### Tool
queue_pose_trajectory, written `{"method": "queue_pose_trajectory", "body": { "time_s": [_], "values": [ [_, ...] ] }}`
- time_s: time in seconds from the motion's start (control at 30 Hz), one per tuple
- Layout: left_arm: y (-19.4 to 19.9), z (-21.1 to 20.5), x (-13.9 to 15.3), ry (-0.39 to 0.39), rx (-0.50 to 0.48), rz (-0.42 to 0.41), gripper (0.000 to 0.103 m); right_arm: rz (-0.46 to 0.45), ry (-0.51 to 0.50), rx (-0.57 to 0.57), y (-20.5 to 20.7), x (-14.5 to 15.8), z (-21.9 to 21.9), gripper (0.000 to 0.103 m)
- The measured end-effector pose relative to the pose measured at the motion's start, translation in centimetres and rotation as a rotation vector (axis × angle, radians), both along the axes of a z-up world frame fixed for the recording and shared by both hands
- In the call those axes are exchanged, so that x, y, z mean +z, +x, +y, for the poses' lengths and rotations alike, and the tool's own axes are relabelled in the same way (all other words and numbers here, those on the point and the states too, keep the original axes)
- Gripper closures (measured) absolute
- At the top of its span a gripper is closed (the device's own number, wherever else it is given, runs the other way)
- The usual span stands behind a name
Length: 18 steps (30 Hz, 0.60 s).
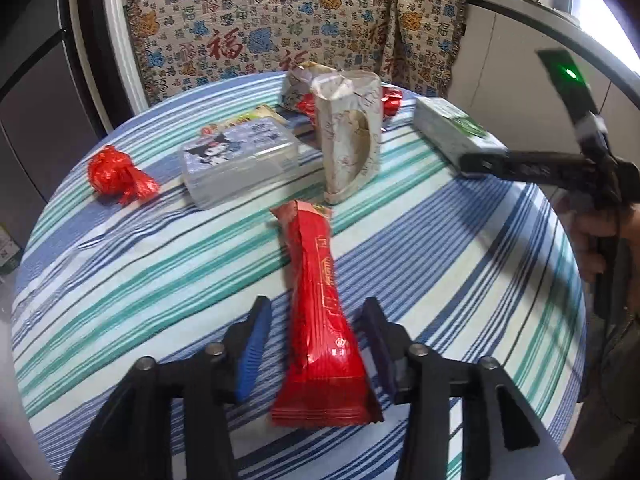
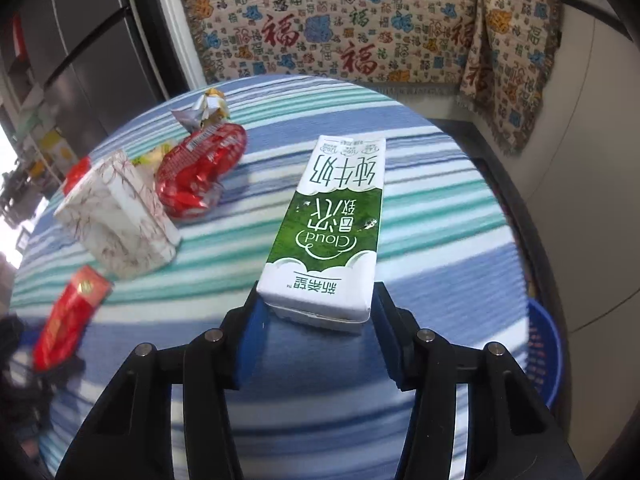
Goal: Collect trash
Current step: 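Grasp the long red snack packet with the left tool, then grasp the white-green Cloud milk carton with the right tool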
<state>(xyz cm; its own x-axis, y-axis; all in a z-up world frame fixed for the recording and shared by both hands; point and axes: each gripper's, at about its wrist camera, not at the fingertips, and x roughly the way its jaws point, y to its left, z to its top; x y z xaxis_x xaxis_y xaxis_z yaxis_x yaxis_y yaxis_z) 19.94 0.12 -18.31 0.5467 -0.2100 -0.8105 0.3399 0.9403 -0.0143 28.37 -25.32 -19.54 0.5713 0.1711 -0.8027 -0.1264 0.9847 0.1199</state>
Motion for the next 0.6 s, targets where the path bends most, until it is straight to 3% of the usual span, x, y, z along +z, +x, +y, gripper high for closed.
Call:
{"method": "queue_pose_trajectory", "body": {
  "time_s": [0.13, 0.23, 0.27, 0.4, 0.6],
  "values": [
    [0.3, 0.7, 0.1, -0.040, -0.015, 0.032, 0.051, 0.037, 0.002, 0.017, -1.8, -0.4, -1.8, 0.046],
    [0.3, 0.6, 0.2, -0.064, -0.052, 0.047, 0.047, 0.018, 0.000, 0.039, -2.6, 0.5, -2.1, 0.016],
    [0.3, 0.6, 0.3, -0.070, -0.054, 0.041, 0.047, -0.001, -0.003, 0.040, -2.7, 1.1, -2.1, 0.013],
    [0.8, 0.5, 0.6, -0.097, -0.024, 0.043, 0.047, -0.013, -0.009, 0.058, -1.3, 3.0, -1.7, 0.012],
    [1.0, 0.0, 0.7, -0.037, 0.005, 0.020, 0.048, 0.048, -0.028, 0.036, 2.5, 2.8, -1.2, 0.011]
  ]
}}
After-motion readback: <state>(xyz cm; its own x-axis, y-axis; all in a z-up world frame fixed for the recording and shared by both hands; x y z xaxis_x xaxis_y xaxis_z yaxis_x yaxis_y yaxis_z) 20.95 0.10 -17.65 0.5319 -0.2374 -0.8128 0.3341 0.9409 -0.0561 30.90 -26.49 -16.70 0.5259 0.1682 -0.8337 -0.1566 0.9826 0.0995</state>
